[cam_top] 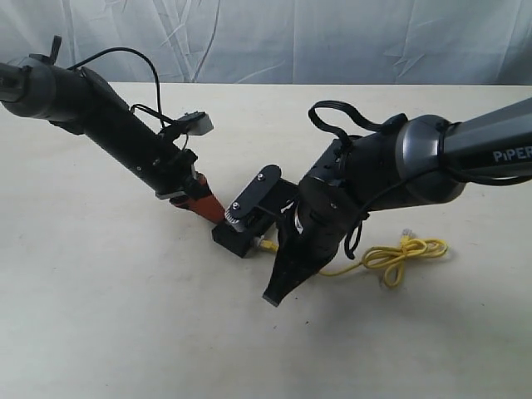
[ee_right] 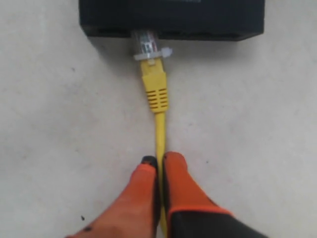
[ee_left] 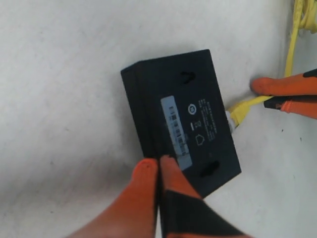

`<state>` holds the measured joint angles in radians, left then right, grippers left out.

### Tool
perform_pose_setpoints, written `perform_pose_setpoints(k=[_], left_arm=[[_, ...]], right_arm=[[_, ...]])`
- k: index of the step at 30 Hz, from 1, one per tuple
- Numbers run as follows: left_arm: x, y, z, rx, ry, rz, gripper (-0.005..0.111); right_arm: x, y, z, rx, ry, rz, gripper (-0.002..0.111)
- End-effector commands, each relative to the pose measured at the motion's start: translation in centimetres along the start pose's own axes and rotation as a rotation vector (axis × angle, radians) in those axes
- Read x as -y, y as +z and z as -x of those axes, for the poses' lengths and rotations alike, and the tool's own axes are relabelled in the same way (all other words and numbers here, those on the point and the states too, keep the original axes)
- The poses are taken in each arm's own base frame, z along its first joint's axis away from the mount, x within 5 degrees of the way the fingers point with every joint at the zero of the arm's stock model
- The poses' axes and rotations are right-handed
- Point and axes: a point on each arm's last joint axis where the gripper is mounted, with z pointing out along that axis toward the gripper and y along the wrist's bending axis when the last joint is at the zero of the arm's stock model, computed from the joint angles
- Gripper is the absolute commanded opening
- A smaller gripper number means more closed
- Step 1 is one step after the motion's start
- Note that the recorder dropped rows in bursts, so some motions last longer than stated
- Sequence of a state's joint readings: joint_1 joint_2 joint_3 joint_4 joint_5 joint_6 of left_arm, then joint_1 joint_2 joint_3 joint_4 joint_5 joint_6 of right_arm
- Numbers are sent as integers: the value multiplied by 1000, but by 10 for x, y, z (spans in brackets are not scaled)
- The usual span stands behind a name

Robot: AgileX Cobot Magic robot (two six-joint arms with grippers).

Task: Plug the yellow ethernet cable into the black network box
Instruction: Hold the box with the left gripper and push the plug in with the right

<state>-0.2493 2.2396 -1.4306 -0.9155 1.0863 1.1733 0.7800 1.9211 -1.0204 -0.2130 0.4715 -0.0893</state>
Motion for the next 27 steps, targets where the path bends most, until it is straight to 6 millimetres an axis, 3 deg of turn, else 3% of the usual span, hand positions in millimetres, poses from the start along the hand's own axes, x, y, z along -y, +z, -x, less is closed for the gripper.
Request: perform_pose_setpoints(k=[1,17,27], left_arm=[[1,2,1,1,-22,-18,0],[3,2,0,-10,-42,-40,0],[1,2,-4,-47,37,-13,0]], right_arm=[[1,-4,1,5,28,-1,-1],[1,-5,14,152,63,2,-1],[3,-5,17,178,-11,-28,-1]])
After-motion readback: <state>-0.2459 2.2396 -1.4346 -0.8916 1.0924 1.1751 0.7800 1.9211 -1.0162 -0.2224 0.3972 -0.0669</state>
